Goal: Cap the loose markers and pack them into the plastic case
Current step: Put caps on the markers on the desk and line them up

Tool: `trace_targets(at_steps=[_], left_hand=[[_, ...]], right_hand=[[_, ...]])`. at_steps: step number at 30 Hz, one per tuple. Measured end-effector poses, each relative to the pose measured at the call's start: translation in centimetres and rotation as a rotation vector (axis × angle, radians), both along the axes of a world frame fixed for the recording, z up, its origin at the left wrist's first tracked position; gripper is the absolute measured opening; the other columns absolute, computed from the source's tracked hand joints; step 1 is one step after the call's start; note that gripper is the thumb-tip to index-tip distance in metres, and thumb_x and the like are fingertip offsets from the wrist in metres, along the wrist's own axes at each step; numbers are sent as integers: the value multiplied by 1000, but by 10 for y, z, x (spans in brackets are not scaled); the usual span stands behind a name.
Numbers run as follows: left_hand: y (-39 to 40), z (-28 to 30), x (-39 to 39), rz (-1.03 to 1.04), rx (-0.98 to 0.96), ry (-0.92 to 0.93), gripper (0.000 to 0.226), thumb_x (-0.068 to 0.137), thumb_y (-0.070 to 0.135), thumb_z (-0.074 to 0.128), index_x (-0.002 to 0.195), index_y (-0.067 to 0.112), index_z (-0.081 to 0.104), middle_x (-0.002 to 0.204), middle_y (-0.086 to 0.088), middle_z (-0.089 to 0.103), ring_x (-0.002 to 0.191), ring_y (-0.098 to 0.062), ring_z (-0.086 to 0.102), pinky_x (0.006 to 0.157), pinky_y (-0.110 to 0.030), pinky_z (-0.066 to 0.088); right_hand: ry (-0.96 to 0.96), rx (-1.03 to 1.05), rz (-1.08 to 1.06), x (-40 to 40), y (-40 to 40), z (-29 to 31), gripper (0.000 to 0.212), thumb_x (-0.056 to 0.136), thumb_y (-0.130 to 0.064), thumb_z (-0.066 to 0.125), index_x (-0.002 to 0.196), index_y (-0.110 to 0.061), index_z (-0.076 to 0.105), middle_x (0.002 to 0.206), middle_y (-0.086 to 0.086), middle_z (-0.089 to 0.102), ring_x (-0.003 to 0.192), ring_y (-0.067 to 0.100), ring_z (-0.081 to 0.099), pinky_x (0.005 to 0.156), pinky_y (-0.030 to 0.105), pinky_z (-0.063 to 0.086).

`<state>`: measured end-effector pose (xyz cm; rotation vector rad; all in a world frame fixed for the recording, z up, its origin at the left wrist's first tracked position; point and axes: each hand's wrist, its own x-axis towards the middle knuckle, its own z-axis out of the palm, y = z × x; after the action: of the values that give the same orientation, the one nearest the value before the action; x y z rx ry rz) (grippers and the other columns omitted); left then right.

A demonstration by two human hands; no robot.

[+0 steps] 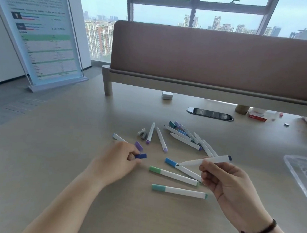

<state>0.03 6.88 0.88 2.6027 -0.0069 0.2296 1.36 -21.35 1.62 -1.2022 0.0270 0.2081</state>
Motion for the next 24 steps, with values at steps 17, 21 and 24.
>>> trace_targets(at_steps=[17,21,24], left_hand=[[43,-21,18,198,-6,-34,32,87,29,62,82,60,62,97,20,65,97,-5,56,82,-34,50],[44,-23,19,222,5,-22,18,89,32,67,78,45,61,93,14,64,93,-15,58,78,-33,46],[35,-17,16,236,-116,-95,14,93,28,64,85,39,63,88,17,67,90,-15,63,74,-30,46]], right_hand=[[25,-9,94,-4,2,0,78,21,-43,100,81,1,78,75,16,67,59,17,59,56,24,54],[89,41,100,-5,2,4,43,49,-23,93,79,2,75,75,18,65,58,18,57,55,25,53],[135,86,94,-6,3,8,22,64,-10,77,81,3,71,74,18,64,58,19,55,54,26,51]])
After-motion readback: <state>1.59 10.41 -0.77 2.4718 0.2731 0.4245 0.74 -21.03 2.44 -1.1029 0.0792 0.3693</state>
